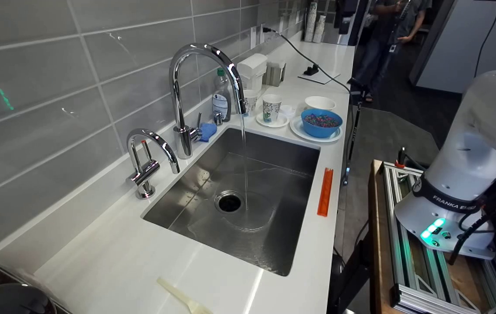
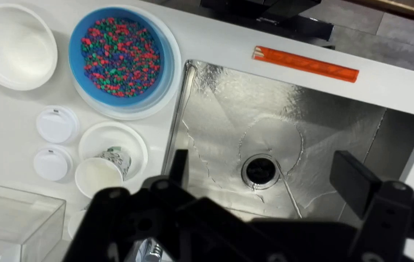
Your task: Close the tap
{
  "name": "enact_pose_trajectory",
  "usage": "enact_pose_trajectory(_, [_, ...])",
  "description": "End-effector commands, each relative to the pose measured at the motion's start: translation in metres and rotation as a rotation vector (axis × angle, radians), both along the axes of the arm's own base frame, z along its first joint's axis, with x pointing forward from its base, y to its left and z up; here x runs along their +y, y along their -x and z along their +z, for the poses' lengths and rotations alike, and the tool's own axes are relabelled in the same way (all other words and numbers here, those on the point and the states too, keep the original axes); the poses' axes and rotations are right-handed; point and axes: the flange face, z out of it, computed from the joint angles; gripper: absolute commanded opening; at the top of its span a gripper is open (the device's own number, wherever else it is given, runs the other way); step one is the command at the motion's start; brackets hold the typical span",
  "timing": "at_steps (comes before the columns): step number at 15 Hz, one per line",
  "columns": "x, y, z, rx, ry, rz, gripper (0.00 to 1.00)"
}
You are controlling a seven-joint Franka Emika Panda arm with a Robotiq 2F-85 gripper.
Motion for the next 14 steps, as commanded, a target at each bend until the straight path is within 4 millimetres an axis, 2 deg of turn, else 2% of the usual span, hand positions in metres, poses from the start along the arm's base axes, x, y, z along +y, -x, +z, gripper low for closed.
enact_pose_trajectory(1, [0.012,-0.041,-0.002,-0.042,-0.055,0.012,1.0])
enact_pose_trajectory(6, [0.015,-0.087,-0.012,-0.134,-0.162,-0.019,1.0])
enact_pose_trajectory(14, [-0.011,-0.15,-0.065,-0.307,-0.311,-0.133,1.0])
